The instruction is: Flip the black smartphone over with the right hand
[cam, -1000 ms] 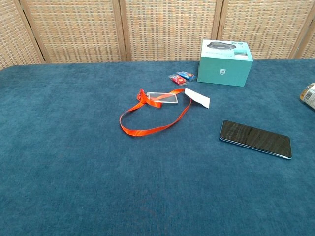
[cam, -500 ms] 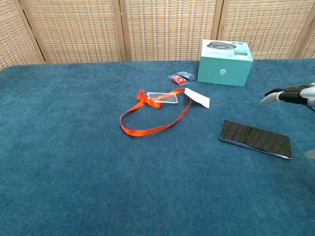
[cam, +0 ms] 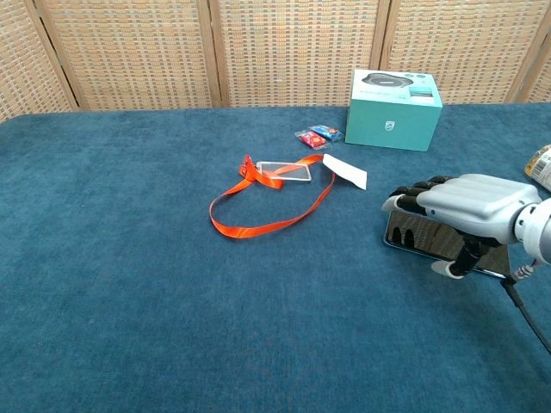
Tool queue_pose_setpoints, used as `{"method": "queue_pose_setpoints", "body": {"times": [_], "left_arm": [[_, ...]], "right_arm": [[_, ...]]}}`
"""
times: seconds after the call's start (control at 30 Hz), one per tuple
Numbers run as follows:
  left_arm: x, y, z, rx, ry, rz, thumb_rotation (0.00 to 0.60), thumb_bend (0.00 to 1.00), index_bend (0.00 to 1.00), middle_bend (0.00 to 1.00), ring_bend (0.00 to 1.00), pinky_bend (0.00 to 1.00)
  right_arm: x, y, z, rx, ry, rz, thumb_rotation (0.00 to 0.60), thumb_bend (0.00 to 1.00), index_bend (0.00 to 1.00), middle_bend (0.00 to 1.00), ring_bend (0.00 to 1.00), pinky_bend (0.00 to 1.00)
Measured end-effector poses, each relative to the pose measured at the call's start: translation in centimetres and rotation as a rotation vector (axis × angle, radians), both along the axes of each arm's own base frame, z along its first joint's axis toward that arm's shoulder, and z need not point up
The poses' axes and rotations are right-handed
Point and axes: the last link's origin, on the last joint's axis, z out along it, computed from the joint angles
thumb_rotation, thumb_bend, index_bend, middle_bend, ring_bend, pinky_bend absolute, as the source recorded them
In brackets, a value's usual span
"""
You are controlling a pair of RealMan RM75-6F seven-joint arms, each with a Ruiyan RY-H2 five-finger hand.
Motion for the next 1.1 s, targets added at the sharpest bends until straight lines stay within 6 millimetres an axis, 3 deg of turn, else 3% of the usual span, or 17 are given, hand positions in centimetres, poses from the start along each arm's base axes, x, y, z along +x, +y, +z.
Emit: {"method": "queue_pose_setpoints", "body": {"times": [0.87, 1.0, 1.1], "left_arm": [[0.1, 0.0, -0.3, -0.012, -0.001, -0.003, 0.6, 0.0, 0.0, 0.0, 0.0, 0.0], [0.1, -0.1, -0.2, -0.01, -0.002, -0.003, 0.6, 0.0, 0.0, 0.0, 0.0, 0.0], [0.1, -0.1, -0.2, -0.009, -0.002, -0.003, 0.6, 0.0, 0.0, 0.0, 0.0, 0.0]], "right_arm": [[-1.9, -1.2, -1.8, -0.047, 0.065, -0.07, 0.6, 0.5, 0.13, 0.11, 0.05, 0.0], [-2.3, -1.4, -1.9, -0.059, 0.076, -0.083, 0.6, 0.55, 0.12, 0.13, 0.08, 0.0], [-2.7, -1.6, -1.9, -0.067, 0.089, -0.093, 0.6, 0.65, 0.12, 0.18, 0.13, 0.0]]}}
